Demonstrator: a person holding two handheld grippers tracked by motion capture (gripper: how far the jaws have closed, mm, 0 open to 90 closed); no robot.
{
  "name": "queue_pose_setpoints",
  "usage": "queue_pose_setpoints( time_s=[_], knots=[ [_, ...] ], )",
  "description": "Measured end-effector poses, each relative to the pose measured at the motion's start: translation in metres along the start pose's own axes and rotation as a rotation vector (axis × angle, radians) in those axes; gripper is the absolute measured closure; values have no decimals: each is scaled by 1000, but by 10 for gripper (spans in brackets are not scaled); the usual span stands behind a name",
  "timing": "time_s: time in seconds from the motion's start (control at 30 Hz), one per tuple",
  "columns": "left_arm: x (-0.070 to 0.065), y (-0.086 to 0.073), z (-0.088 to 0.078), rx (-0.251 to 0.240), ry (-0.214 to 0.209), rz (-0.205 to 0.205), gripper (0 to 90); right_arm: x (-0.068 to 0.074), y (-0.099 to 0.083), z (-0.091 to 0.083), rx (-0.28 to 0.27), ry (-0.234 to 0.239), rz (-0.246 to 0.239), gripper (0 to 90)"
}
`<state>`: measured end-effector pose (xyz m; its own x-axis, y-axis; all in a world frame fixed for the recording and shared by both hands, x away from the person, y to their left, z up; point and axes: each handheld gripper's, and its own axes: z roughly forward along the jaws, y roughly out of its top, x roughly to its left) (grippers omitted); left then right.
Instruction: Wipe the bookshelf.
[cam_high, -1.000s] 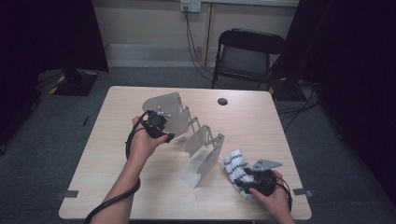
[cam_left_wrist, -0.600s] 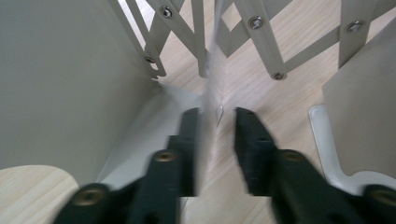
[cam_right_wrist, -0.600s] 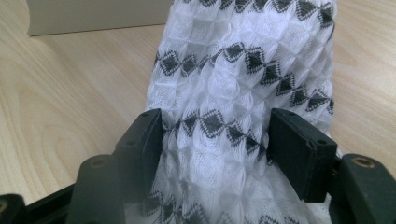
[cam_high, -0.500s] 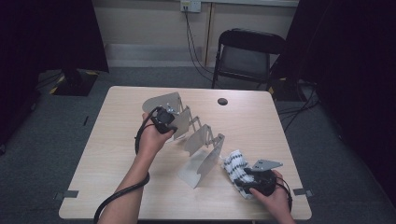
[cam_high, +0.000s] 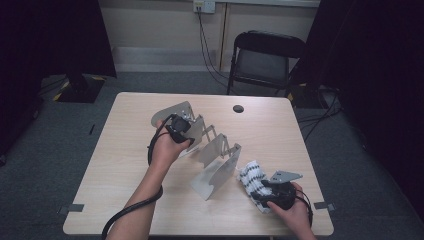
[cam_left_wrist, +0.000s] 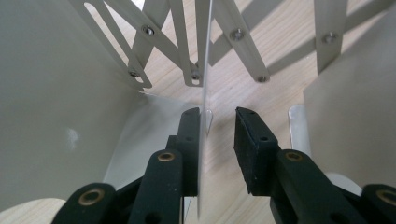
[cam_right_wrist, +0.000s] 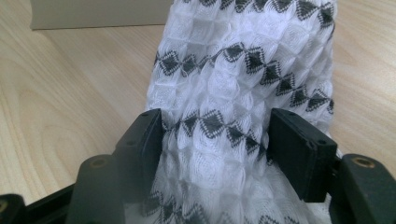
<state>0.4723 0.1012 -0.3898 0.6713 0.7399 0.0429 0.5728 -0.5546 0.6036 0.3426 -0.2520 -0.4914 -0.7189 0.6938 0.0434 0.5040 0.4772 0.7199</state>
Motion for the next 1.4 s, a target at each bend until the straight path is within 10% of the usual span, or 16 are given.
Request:
queue_pose_setpoints(
  time_s=[0.33, 0.87, 1.4],
  knots=[
    [-1, 18, 11, 116, 0, -6, 888, 0, 0, 0, -2, 3, 0, 358],
    [-7, 30, -19, 126, 62, -55, 900, 0, 1, 1, -3, 0, -1, 359],
    [-15, 30, -25, 107, 122, -235, 900, 0, 2, 1, 5, -6, 3, 374]
  ],
)
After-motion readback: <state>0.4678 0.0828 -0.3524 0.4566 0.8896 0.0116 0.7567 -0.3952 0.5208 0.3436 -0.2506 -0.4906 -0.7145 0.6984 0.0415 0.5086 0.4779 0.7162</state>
